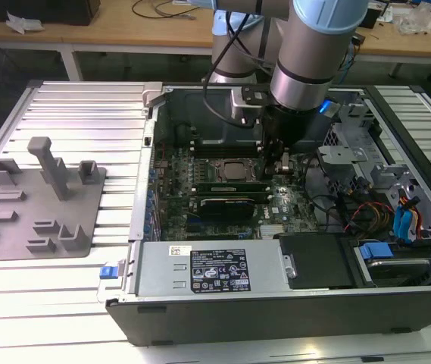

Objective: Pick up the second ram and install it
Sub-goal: 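Press down the second ram until it locks into place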

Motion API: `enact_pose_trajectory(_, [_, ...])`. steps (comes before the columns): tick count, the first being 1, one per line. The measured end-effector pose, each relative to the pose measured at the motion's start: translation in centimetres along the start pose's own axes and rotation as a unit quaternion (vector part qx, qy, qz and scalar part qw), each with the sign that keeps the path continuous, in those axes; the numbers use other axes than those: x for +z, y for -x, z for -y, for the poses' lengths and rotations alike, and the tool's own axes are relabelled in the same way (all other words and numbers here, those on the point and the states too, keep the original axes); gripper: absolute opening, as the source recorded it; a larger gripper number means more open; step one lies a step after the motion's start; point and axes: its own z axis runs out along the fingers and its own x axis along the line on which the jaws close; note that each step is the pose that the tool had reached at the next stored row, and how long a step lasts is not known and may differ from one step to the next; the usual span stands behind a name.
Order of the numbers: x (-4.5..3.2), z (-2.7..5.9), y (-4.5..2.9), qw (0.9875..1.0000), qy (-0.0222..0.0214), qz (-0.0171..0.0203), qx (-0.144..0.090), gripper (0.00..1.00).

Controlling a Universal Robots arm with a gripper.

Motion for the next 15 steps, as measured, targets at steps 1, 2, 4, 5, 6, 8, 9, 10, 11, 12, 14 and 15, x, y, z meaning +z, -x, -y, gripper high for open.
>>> enact_pose_trajectory(1, [0.0,0.0,0.0,1.0,0.0,0.0,0.0,0.08])
enact_pose_trajectory(2, [-0.01,0.0,0.0,1.0,0.0,0.0,0.0,0.08])
enact_pose_trajectory(4, [-0.01,-0.01,0.0,1.0,0.0,-0.0001,0.0,0.08])
enact_pose_trajectory(5, [-0.01,-0.08,-0.01,1.0,0.0,-0.0001,0.0,0.08])
enact_pose_trajectory(6, [-0.01,-0.13,-0.01,1.0,0.0,-0.0001,0.0,0.08])
enact_pose_trajectory(8, [0.01,-0.47,0.0,1.0,0.0,-0.0001,0.0,0.08])
enact_pose_trajectory(9, [0.02,-0.77,-0.01,1.0,-0.0001,-0.0001,0.0,0.08])
enact_pose_trajectory(10, [0.04,-1.29,-0.01,1.0,-0.0003,-0.0001,0.0,0.08])
enact_pose_trajectory(11, [0.06,-1.64,-0.01,1.0,-0.0004,-0.0001,0.0,0.08])
enact_pose_trajectory(12, [0.07,-1.91,-0.01,1.0,-0.0005,0.0,0.0,0.08])
enact_pose_trajectory(14, [0.08,-2.19,-0.02,1.0,-0.0005,-0.0001,0.0,0.08])
enact_pose_trajectory(15, [0.09,-2.37,-0.02,1.0,-0.0005,-0.0001,0.0,0.08])
